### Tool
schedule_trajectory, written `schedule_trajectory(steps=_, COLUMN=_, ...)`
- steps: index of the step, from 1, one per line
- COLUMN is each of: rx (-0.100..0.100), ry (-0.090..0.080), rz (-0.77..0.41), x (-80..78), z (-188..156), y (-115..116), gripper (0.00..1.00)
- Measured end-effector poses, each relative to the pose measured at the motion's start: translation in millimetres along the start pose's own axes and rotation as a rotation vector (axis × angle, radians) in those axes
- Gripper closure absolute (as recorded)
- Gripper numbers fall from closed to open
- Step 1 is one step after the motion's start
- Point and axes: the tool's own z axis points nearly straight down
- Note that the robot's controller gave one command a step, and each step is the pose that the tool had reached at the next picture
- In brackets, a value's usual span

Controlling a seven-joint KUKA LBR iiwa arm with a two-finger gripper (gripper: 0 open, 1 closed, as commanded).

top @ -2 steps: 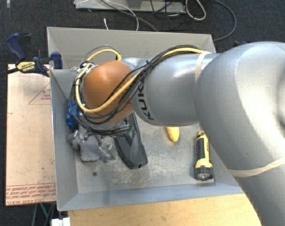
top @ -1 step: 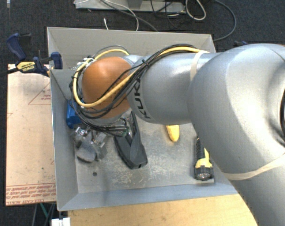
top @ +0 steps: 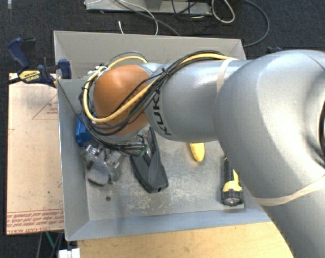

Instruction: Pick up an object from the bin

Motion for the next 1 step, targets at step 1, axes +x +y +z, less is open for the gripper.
schedule_trajectory(steps=1, rx=-0.001, ry=-0.002, rz=0.002, x=-0.3, z=-7.7, y=0.3, gripper=1.0)
